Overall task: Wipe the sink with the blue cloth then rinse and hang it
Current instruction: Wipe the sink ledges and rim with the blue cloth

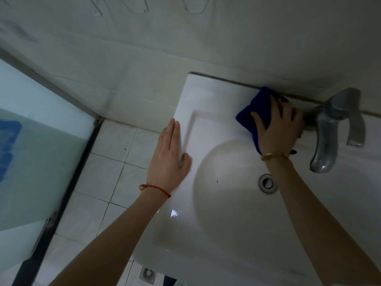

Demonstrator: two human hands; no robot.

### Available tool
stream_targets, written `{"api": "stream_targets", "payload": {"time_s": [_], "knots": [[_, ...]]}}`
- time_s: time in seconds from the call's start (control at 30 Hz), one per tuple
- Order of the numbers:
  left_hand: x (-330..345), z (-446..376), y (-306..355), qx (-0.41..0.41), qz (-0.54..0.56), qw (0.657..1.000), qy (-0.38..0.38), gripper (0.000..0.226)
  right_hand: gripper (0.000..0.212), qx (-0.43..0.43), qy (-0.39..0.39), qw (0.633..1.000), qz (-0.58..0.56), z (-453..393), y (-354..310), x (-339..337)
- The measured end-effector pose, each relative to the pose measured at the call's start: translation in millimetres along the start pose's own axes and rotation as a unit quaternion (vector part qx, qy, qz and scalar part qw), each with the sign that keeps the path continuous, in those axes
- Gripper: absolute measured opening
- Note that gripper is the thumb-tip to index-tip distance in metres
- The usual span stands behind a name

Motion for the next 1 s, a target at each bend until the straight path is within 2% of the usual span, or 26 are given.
{"api": "stream_targets", "payload": {"time_s": [0.07, 0.2, 0.33, 0.47, 0.57, 0.63, 0.73, 0.87, 1.0], "knots": [[0, 0, 0, -0.001, 0.001, 1.0, -0.002, 0.076, 0.063, -0.016, 0.005, 1.0, -0.018, -12, -24, 8], [1, 0, 0, 0.0, -0.01, 1.0, -0.006, 0.076, 0.059, -0.16, -0.013, 0.985, -0.06, -34, -95, 28], [-3, 6, -2, -0.012, -0.03, 0.999, 0.0, 0.075, 0.057, -0.265, -0.029, 0.959, -0.095, -27, -156, 34], [-11, 52, -18, -0.051, -0.049, 0.997, -0.009, 0.079, 0.054, -0.327, -0.058, 0.924, -0.189, 18, -185, 28], [-19, 96, -30, -0.072, -0.054, 0.996, -0.018, 0.081, 0.054, -0.388, -0.076, 0.901, -0.178, 30, -190, 26], [-18, 115, -34, -0.08, -0.046, 0.995, -0.029, 0.081, 0.054, -0.368, -0.077, 0.914, -0.152, 5, -186, 28], [-15, 127, -37, -0.09, -0.04, 0.995, -0.031, 0.08, 0.056, -0.286, -0.082, 0.945, -0.133, -13, -179, 35], [-14, 126, -39, -0.1, -0.033, 0.994, -0.028, 0.08, 0.056, -0.313, -0.076, 0.924, -0.204, 54, -185, 17], [-19, 130, -37, -0.091, -0.027, 0.995, -0.009, 0.078, 0.058, -0.308, -0.111, 0.91, -0.256, 122, -182, 4]]}}
Point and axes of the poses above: each hand's wrist, its own z-axis away from the middle knuckle, its own x-axis out of the palm, y = z × x, the point moved 8 cm from there along -z, towards the middle knuckle, and after that the axes turned 7 degrees about -x, right-handed, at the moved point
